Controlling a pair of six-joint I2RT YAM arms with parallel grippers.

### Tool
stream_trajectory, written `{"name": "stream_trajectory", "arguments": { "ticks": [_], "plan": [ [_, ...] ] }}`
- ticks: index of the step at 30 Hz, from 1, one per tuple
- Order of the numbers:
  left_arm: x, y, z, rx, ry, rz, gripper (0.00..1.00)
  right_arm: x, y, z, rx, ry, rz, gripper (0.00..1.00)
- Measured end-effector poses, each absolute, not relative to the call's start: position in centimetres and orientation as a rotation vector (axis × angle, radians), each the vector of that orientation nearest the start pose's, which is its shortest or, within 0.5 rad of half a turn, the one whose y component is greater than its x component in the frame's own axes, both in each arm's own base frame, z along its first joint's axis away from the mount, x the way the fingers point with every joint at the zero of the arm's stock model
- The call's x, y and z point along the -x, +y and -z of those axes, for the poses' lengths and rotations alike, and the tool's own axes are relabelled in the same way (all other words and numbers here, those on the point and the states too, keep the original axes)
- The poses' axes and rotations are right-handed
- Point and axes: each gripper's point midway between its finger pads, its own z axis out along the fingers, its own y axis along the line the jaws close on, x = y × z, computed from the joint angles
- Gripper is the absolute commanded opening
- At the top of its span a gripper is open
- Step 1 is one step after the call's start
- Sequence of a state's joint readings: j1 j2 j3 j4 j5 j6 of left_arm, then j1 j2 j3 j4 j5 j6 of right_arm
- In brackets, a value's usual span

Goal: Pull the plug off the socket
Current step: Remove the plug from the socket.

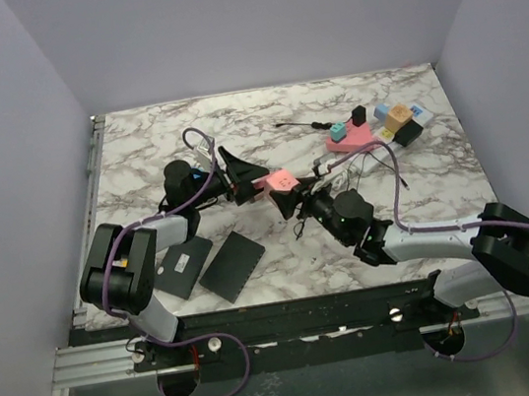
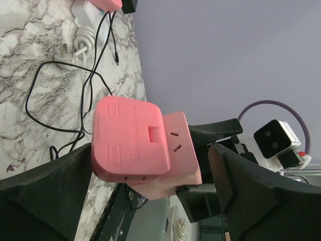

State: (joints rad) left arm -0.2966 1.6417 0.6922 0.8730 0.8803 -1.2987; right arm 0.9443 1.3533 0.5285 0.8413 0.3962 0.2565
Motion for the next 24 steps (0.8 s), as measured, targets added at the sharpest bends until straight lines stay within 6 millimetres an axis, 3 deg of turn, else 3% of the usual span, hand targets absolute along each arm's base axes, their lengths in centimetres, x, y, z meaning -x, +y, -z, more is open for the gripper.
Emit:
{"name": "stream_trajectory", "arguments": {
  "ticks": [5, 9, 14, 24],
  "plan": [
    [-32.2, -26.2, -18.9, 0.201, 2.003, 1.833, 0.95, -28.1, 30.9, -19.6, 0.237, 1.579, -0.669, 0.01],
    [-32.2, -25.9, -18.8, 0.215, 2.003, 1.833, 0.86, -27.6, 31.0, -19.5, 0.242, 1.586, -0.684, 0.01],
    [-32.3, -25.9, -18.7, 0.225, 2.002, 1.832, 0.67, -27.4, 31.0, -19.7, 0.240, 1.582, -0.690, 0.01],
    [-32.6, -25.6, -18.1, 0.260, 2.008, 1.822, 0.49, -27.1, 31.3, -19.9, 0.253, 1.573, -0.692, 0.00]
  ]
}}
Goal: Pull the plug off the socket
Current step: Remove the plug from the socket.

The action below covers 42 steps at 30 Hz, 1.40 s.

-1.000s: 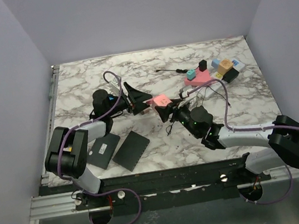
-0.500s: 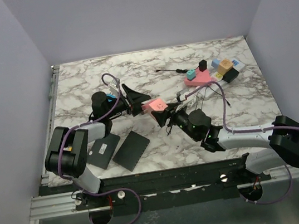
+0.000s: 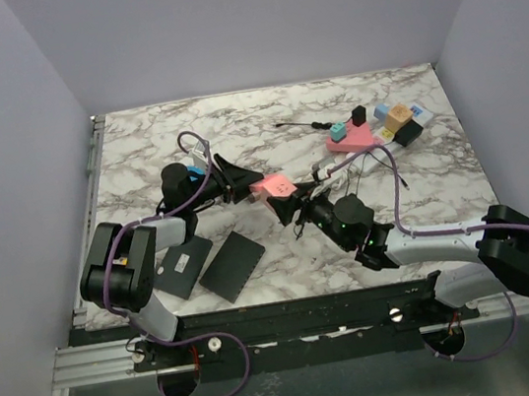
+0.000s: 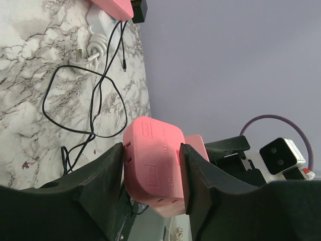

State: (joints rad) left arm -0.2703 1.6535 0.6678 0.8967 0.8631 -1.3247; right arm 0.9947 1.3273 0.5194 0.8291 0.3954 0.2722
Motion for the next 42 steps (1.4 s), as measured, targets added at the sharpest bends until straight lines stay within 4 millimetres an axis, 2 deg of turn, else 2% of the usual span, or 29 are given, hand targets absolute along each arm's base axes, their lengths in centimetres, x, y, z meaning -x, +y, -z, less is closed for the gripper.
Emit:
{"name": "stream_trajectory", "arguments": {
  "ticks": [7, 10, 15, 19, 21, 31, 37, 42],
  "plan": [
    [-32.7, -25.5, -17.9, 0.275, 2.012, 1.816, 0.39, -26.9, 31.4, -19.9, 0.260, 1.570, -0.685, 0.01],
    [-32.9, -25.2, -17.8, 0.289, 2.010, 1.811, 0.39, -26.8, 31.5, -19.9, 0.267, 1.570, -0.681, 0.01],
    [-33.2, -24.8, -17.9, 0.302, 1.999, 1.809, 0.50, -26.6, 31.5, -19.6, 0.286, 1.575, -0.658, 0.01],
    [-33.3, -24.7, -18.1, 0.298, 1.987, 1.811, 0.64, -26.5, 31.6, -19.3, 0.303, 1.576, -0.641, 0.01],
    [-33.3, -24.7, -18.2, 0.298, 1.985, 1.813, 0.67, -26.4, 31.7, -19.1, 0.312, 1.578, -0.630, 0.01],
    [-33.4, -24.7, -17.8, 0.326, 1.995, 1.826, 0.73, -26.6, 32.0, -18.6, 0.354, 1.555, -0.534, 0.00],
    [-33.2, -24.7, -16.2, 0.386, 2.039, 1.837, 0.76, -27.2, 31.9, -20.0, 0.346, 1.507, -0.493, 0.00],
    [-33.2, -24.7, -16.0, 0.403, 2.047, 1.842, 0.76, -27.2, 32.1, -20.3, 0.348, 1.493, -0.491, 0.00]
  ]
}}
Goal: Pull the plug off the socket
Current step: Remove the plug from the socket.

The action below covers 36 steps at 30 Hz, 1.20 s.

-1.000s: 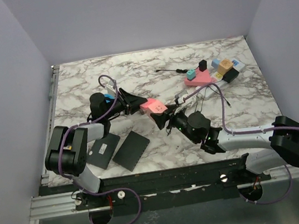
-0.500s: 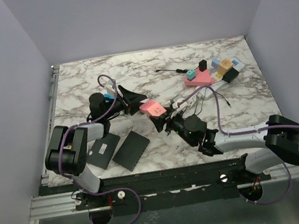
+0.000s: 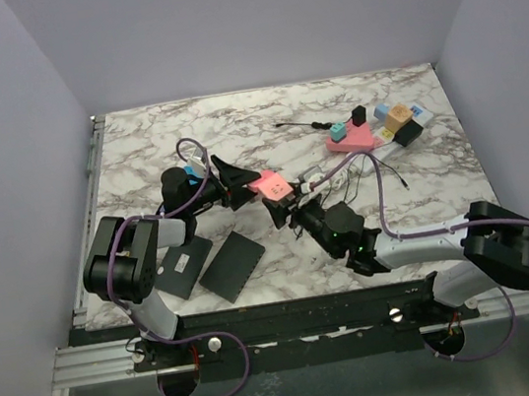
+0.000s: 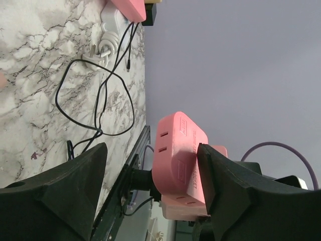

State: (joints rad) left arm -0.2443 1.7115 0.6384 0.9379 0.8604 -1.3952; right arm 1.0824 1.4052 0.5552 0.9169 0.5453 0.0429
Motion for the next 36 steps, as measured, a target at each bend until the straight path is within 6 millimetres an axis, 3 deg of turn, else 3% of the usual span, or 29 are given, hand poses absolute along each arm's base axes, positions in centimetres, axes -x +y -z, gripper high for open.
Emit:
{"name": "stream_trajectory", "arguments": {
  "ticks": [6, 9, 17, 20, 23, 27, 31, 36],
  "plan": [
    [-33.2, -24.7, -16.0, 0.403, 2.047, 1.843, 0.76, -27.1, 32.7, -18.6, 0.377, 1.516, -0.474, 0.01],
    [-33.1, -24.7, -16.0, 0.404, 2.048, 1.846, 0.70, -27.1, 33.1, -17.4, 0.404, 1.531, -0.455, 0.00],
    [-33.2, -24.7, -16.0, 0.407, 2.047, 1.843, 0.35, -26.8, 33.6, -17.5, 0.400, 1.517, -0.462, 0.00],
    [-33.2, -24.7, -16.0, 0.411, 2.047, 1.844, 0.15, -26.8, 33.6, -17.5, 0.393, 1.516, -0.461, 0.01],
    [-33.3, -24.6, -16.3, 0.409, 2.034, 1.850, 0.00, -26.7, 33.5, -17.0, 0.392, 1.534, -0.448, 0.16],
    [-33.3, -24.6, -16.3, 0.408, 2.034, 1.849, 0.00, -26.8, 33.4, -16.8, 0.369, 1.548, -0.451, 0.27],
    [-33.4, -24.5, -16.2, 0.404, 2.033, 1.837, 0.00, -26.9, 33.6, -16.6, 0.344, 1.578, -0.461, 0.56],
    [-33.4, -24.4, -16.6, 0.366, 2.017, 1.815, 0.00, -26.8, 33.8, -16.5, 0.316, 1.614, -0.486, 0.76]
  ]
}}
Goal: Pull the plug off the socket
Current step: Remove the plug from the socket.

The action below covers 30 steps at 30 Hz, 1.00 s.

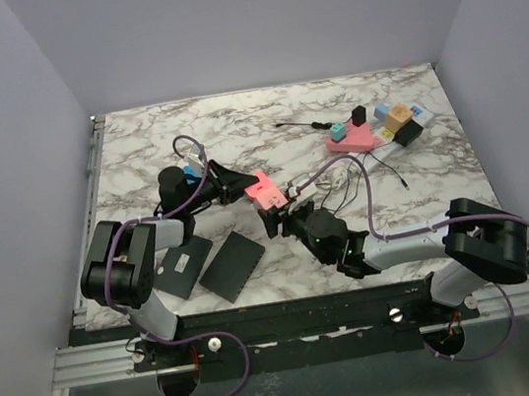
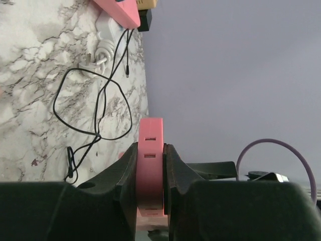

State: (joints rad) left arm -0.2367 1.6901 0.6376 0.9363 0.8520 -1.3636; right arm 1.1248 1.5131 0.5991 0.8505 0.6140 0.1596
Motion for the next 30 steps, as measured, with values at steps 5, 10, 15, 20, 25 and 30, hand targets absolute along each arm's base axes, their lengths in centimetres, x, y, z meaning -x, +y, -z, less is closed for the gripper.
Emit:
{"name": "stream_trajectory", "arguments": {
  "ticks": [5, 10, 15, 20, 25, 30],
  "plan": [
    [-33.0, -24.6, -17.9, 0.275, 1.976, 1.793, 0.00, -26.3, 33.3, -16.1, 0.313, 1.661, -0.489, 0.80],
    [-33.0, -24.7, -17.5, 0.239, 1.975, 1.762, 0.00, -25.9, 33.0, -17.0, 0.293, 1.666, -0.519, 0.82],
    [-32.7, -25.0, -16.8, 0.198, 1.998, 1.718, 0.00, -25.6, 32.6, -18.0, 0.271, 1.653, -0.551, 0.85],
    [-32.0, -25.5, -17.1, 0.090, 1.985, 1.657, 0.00, -26.2, 31.4, -18.3, 0.231, 1.660, -0.586, 0.84],
    [-31.3, -26.2, -17.7, -0.008, 1.965, 1.608, 0.00, -26.1, 30.4, -17.2, 0.246, 1.672, -0.599, 0.81],
    [-31.1, -26.6, -17.2, 0.011, 1.995, 1.601, 0.00, -25.4, 30.9, -16.0, 0.338, 1.684, -0.608, 0.80]
  ]
}}
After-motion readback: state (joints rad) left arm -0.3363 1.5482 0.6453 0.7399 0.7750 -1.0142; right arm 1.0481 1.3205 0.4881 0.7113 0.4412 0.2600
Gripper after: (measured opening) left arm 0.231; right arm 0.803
